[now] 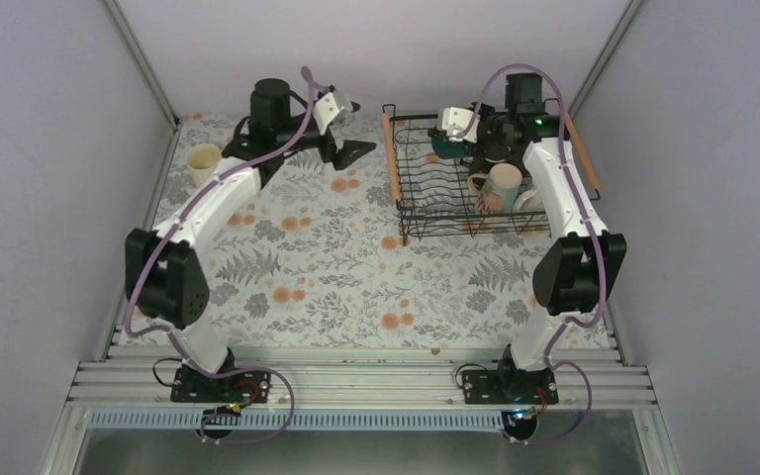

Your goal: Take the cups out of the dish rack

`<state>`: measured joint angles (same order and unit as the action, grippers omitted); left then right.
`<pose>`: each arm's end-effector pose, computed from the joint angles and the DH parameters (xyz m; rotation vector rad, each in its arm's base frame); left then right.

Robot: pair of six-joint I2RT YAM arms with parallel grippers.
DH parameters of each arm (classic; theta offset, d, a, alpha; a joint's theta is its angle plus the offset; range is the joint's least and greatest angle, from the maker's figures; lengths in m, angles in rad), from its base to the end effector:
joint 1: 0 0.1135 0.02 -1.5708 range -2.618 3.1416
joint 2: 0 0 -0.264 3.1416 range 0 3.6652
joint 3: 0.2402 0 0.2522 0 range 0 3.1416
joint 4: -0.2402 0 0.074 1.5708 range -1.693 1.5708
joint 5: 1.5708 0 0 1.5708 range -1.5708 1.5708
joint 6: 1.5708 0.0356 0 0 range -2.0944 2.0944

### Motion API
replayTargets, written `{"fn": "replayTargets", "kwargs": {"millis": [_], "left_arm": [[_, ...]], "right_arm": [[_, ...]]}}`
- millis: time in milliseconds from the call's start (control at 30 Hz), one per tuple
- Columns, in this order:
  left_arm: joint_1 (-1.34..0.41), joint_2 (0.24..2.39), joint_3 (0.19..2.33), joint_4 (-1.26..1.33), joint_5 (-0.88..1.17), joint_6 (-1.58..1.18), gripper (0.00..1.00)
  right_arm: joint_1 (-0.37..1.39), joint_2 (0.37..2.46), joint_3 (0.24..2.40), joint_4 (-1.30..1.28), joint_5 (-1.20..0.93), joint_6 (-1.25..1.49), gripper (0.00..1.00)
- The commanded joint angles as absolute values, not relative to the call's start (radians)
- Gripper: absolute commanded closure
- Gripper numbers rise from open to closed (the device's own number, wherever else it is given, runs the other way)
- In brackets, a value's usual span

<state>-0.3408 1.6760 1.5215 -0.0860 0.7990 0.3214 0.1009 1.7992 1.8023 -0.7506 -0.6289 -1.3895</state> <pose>0.3637 -0.1561 0.3741 1.0880 1.4285 -0.7326 0.3958 0.0611 0.3615 -1.6678 1.3613 -0.0047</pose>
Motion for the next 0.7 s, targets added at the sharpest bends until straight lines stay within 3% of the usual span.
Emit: {"fn": "replayTargets", "kwargs": {"millis": [0, 667], "left_arm": [[-0.361, 1.8, 1.602, -0.01, 0.928, 0.295, 0.0], [-0.481, 2.233, 2.073, 0.037, 1.136, 0.092, 0.03]], "right_arm": [[0.07, 1.709, 1.844, -0.643, -0.809, -1.237, 0.96], [0.021, 1.632, 1.772, -0.454, -0.995, -0.997, 0.96]]}}
